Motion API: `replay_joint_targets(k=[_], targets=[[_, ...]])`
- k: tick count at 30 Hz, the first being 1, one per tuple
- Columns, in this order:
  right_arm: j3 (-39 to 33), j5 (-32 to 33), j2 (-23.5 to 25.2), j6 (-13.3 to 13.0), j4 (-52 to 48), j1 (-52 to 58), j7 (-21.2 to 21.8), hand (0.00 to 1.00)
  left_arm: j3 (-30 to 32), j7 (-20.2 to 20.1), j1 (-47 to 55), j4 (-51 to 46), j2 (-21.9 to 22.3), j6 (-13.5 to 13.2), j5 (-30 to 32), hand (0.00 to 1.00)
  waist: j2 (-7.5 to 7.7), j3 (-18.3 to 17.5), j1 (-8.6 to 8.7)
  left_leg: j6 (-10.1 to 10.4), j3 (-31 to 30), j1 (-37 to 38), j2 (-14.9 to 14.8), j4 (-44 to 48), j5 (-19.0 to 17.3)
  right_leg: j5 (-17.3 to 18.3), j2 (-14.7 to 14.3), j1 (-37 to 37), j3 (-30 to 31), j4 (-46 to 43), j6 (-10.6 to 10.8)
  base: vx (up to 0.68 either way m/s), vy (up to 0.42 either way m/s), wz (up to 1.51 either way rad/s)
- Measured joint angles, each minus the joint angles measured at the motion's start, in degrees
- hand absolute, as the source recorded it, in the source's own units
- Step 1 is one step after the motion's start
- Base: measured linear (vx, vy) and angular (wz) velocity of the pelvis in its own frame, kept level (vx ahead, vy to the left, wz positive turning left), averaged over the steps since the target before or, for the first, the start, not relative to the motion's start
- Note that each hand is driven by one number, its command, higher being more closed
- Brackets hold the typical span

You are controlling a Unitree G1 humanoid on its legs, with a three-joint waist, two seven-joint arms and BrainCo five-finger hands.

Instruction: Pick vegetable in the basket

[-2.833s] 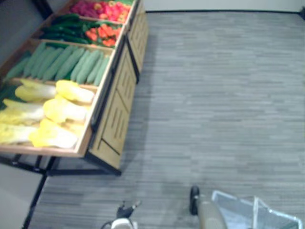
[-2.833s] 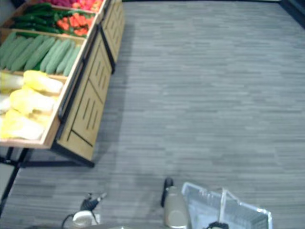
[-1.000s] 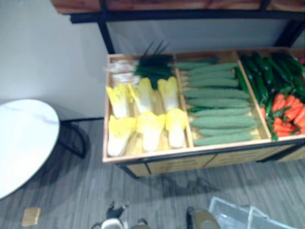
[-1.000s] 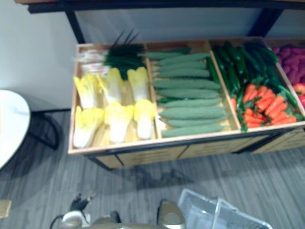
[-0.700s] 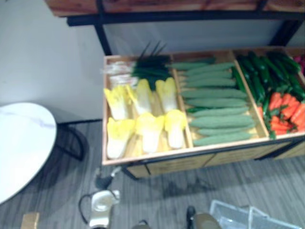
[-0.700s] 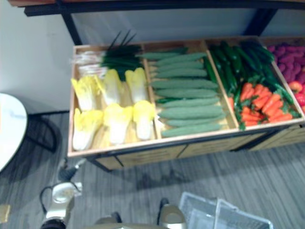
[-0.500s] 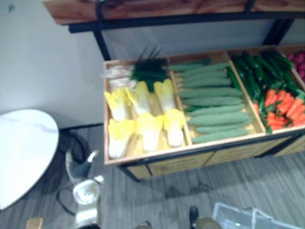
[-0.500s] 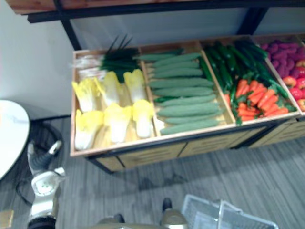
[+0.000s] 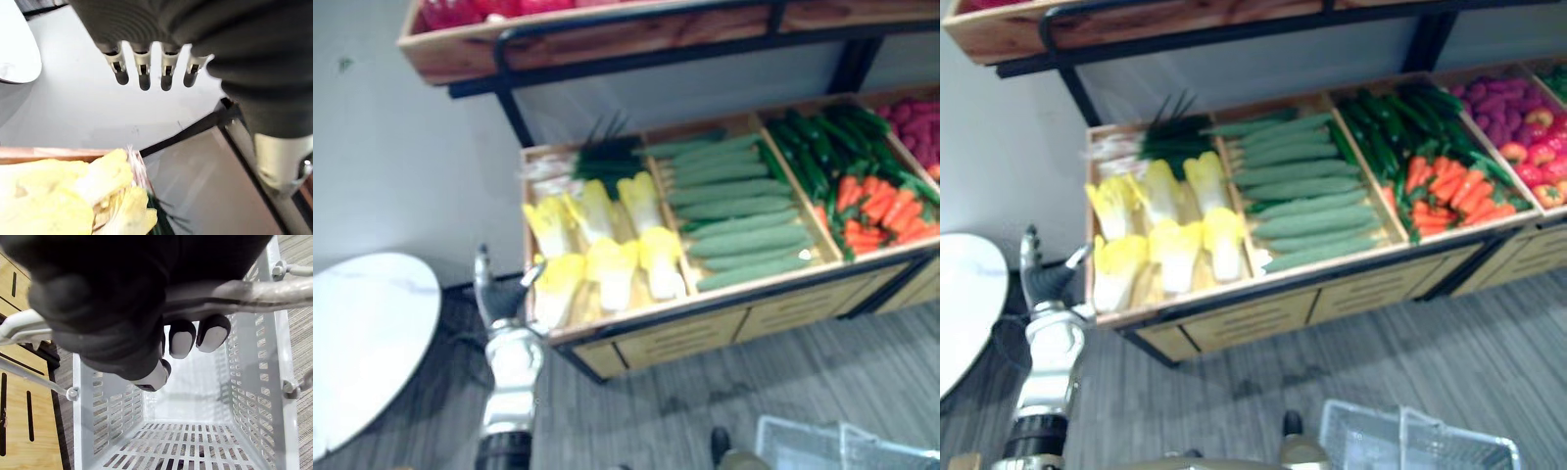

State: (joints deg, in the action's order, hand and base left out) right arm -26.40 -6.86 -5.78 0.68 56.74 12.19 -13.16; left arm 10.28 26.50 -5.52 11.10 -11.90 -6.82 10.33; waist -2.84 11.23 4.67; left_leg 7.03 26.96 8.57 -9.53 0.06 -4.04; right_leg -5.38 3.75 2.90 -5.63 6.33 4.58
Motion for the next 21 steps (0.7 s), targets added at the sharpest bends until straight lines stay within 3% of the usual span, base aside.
replay_joint_targets(k=[2,7,14,21], targets=[[-0.1,0.0,0.0,0.0,-0.1,-0.4,0.0,1.0,-0.9,-0.2,-2.2,2.6,-0.2,0.3,0.6,0.0,-0.05,0.0,0.22,-0.3,0.6,-0.5,0.0,0.0,0.2,-0.4,0.0,-0.9,0.5,-0.2,-0.3,0.03,-0.007,-0.16],[-0.1,0.0,-0.3,-0.1,-0.3,-2.3,-0.1,1.0,-2.2,-0.6,-6.6,8.7,-2.4,1.7,2.4,0.0,-0.66,0.8,2.81,-0.4,1.3,-1.5,0.3,0.0,0.2,-0.8,0.1,-2.5,1.3,-0.3,-0.1,0.02,-0.002,-0.1],[-0.2,0.1,-3.1,-0.1,-0.8,-5.6,-0.9,1.0,-4.6,-0.8,-14.7,15.0,-4.9,2.6,4.5,0.0,-3.39,4.4,3.52,-0.5,2.7,-4.5,0.6,0.3,0.4,-1.2,0.0,-6.5,2.8,-1.1,0.0,-0.04,-0.02,-0.1],[-0.2,0.7,-3.4,-0.5,-2.0,-11.0,-2.3,1.0,-7.9,-0.9,-24.0,23.7,-7.3,4.5,6.4,0.0,-3.01,9.8,4.5,-0.7,5.7,-7.5,0.7,1.2,0.5,-2.5,-0.1,-11.2,6.1,-1.8,-0.3,-0.05,-0.028,-0.2]])
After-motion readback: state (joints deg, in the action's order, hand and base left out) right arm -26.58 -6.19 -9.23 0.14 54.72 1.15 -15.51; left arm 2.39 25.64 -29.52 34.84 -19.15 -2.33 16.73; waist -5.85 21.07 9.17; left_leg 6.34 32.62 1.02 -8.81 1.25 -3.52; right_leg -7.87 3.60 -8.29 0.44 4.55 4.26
